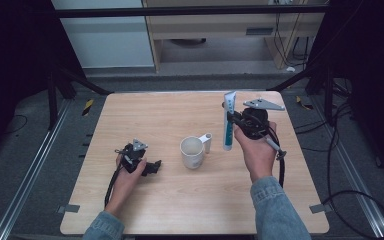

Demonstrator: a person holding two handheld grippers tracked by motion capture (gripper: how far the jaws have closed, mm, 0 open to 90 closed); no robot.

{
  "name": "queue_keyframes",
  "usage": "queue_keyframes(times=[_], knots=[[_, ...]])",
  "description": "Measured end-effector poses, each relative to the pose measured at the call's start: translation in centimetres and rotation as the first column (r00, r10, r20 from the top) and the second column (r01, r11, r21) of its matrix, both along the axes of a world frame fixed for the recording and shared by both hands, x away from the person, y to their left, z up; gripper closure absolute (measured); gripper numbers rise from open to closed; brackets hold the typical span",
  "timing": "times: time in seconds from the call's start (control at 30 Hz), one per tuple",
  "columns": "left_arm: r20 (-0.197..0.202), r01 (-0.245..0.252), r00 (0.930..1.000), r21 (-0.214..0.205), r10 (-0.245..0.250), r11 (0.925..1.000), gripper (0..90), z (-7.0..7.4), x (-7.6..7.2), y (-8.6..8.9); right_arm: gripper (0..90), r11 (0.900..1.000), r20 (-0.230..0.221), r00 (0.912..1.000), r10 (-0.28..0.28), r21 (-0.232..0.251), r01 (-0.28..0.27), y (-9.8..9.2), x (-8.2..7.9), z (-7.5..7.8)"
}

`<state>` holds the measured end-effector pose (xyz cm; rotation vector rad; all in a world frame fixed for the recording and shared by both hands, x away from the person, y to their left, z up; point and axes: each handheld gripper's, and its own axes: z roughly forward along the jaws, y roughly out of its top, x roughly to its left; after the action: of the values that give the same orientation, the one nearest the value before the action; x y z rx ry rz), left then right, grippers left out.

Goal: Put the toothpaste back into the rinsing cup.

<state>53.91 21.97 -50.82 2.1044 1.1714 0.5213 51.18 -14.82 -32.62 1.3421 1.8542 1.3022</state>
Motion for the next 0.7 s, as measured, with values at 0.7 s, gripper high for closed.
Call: queue_keyframes(times=[0.7], knots=[[0.0,0.0,1.0,0.001,0.0,1.0,0.0,0.0,0.0,0.0,79.6,0.9982,0.16,0.9854,-0.059,-0.003,0.061,2.7,-1.4,1.0]])
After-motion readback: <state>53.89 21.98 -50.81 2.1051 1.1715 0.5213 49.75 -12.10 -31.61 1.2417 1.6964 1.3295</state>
